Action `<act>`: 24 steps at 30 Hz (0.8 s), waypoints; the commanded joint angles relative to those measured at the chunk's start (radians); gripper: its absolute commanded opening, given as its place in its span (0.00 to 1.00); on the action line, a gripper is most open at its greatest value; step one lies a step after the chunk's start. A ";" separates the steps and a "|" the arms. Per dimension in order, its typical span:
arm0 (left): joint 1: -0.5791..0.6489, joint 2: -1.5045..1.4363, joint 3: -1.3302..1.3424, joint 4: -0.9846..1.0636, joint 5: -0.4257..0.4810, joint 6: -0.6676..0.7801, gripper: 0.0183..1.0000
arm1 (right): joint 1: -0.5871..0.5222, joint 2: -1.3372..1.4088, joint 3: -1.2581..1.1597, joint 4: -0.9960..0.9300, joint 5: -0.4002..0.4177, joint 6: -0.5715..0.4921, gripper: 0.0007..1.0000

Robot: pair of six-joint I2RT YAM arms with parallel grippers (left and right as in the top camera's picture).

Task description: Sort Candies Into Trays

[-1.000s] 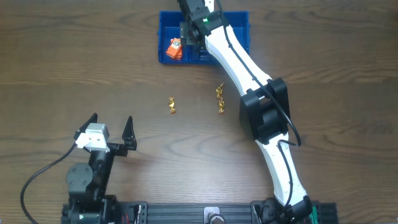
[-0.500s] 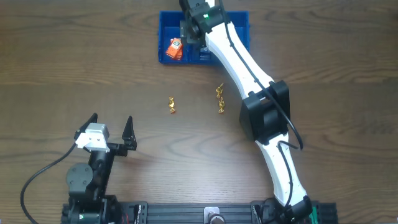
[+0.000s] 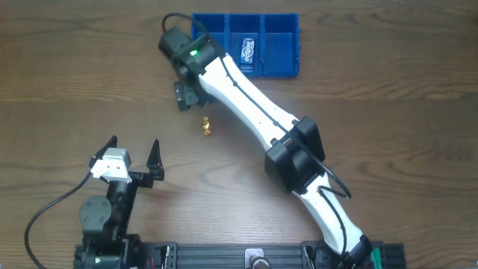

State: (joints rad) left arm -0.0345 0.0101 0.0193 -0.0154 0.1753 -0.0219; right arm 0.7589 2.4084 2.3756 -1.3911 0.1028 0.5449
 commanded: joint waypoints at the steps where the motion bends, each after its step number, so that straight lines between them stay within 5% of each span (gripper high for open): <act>1: 0.004 -0.006 -0.014 -0.044 0.024 0.008 1.00 | 0.026 -0.022 -0.085 0.024 -0.016 0.028 1.00; 13: 0.004 -0.006 -0.014 -0.044 0.024 0.008 1.00 | 0.027 -0.022 -0.348 0.229 -0.038 0.027 1.00; 24: 0.004 -0.006 -0.014 -0.044 0.024 0.008 1.00 | 0.052 -0.022 -0.354 0.276 -0.026 0.023 0.67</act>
State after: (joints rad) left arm -0.0345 0.0101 0.0193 -0.0158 0.1780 -0.0219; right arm 0.8059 2.4062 2.0239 -1.1248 0.0631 0.5659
